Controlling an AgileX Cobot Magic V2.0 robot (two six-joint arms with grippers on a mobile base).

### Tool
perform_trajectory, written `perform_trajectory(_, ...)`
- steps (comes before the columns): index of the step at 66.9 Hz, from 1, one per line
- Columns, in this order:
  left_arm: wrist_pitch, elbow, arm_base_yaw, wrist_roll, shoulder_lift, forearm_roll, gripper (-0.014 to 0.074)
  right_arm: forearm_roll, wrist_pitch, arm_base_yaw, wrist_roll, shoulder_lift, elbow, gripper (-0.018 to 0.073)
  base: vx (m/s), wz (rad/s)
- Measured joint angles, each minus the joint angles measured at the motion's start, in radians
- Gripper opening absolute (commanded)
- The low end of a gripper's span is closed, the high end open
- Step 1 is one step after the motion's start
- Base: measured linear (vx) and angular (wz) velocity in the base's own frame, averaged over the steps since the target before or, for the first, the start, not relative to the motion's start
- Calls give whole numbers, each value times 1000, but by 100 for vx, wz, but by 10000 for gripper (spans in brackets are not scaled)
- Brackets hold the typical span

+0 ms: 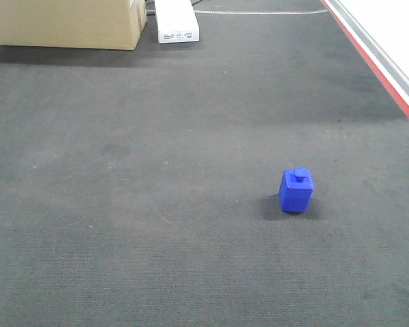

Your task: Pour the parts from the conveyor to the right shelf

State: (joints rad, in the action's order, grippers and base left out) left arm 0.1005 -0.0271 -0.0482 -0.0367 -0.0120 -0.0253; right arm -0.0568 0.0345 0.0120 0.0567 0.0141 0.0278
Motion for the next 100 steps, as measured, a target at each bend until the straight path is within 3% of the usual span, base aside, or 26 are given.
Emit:
perform_trajectory(20,0,0,0,0,0,0,-6,0,-69,0,0,-29,-81,-9,0,0)
perform_trajectory(46,0,0,0,0,0,0,-6,57,202,0,0,-398,-351,-9,0,0)
perform_trajectory(73,0,0,0,0,0,0,-6,57,224,0,0,-474,-353,2,0,0)
perform_trajectory(87,0,0,0,0,0,0,-6,36,225,0,-21,-474,-353,106,0,0)
perform_trajectory(100,0,0,0,0,0,0,-6,35,242,0,-23,-474,-353,310,0,0)
